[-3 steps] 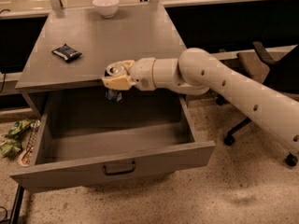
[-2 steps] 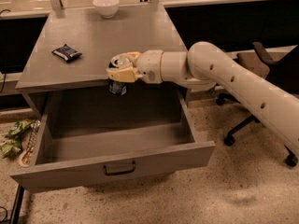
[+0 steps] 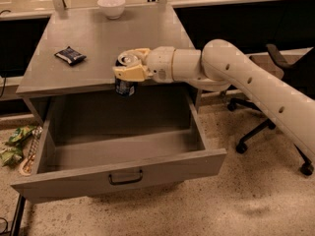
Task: Pick pepsi can from top drawer and place on counter
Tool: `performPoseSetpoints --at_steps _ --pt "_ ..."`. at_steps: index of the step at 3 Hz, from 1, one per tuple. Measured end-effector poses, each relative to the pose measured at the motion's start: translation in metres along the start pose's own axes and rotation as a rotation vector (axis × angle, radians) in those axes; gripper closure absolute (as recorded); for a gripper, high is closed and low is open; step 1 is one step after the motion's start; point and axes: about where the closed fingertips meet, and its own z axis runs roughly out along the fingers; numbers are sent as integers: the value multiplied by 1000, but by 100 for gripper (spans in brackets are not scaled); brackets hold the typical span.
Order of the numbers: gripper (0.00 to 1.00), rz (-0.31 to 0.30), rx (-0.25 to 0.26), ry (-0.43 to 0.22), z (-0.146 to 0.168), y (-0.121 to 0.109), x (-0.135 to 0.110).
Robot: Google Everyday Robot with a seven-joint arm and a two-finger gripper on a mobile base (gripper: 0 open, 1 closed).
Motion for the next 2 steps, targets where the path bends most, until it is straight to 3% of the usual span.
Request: performPoseSetpoints --at_steps 1,2 --pt "100 -39 40 -18 -18 -5 -38" --pt "100 -100 124 -38 -47 -17 -100"
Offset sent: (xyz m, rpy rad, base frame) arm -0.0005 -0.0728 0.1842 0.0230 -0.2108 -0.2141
